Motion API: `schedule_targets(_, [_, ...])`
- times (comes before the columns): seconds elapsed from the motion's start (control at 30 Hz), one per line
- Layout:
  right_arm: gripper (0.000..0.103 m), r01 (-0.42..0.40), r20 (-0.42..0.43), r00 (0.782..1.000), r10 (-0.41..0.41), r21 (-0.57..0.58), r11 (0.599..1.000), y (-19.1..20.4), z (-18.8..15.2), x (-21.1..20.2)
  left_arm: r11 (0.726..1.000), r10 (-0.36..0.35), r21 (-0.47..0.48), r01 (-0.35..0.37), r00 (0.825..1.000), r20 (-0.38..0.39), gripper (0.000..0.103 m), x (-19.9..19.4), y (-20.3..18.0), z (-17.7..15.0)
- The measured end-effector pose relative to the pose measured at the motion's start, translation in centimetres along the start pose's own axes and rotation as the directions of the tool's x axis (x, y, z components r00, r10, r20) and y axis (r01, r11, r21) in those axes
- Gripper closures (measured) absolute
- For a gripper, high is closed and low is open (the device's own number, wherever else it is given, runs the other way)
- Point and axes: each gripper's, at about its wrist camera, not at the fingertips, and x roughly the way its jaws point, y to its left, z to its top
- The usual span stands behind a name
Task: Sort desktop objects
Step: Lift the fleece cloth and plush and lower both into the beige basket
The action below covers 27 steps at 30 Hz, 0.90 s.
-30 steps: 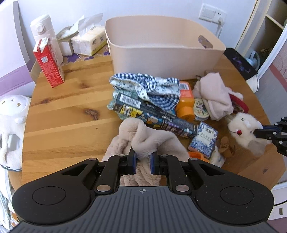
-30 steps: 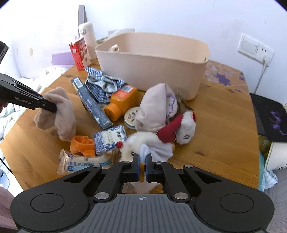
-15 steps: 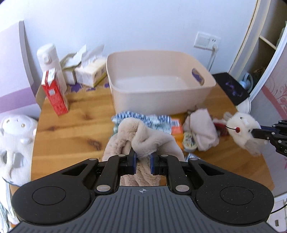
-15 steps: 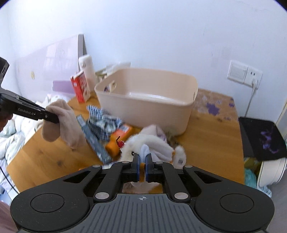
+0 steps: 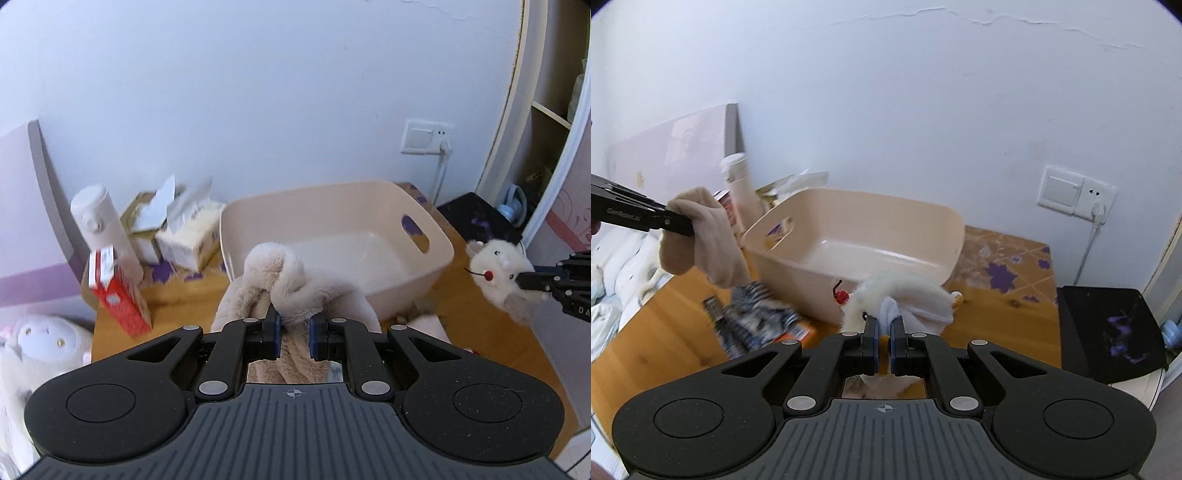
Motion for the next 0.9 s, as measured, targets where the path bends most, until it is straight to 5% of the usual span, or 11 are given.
schedule_targets(0.43, [0.097,0.021,0.039,0.999,-0.02,-0.027,0.999,-2.6,5.0,5.6,0.997,0.077,-0.008,-0.077,0.997,-0.009,0.09,6.6,-1.1,4.5])
schedule_targets(0.9, [0.097,-0.031,-0.074,0.997,0.026,-0.056,0.998,-1.1,6.1,13.3,0.993,0.115,-0.011,-0.119,0.979,-0.17,0.09,14.6,-2.2,4.6])
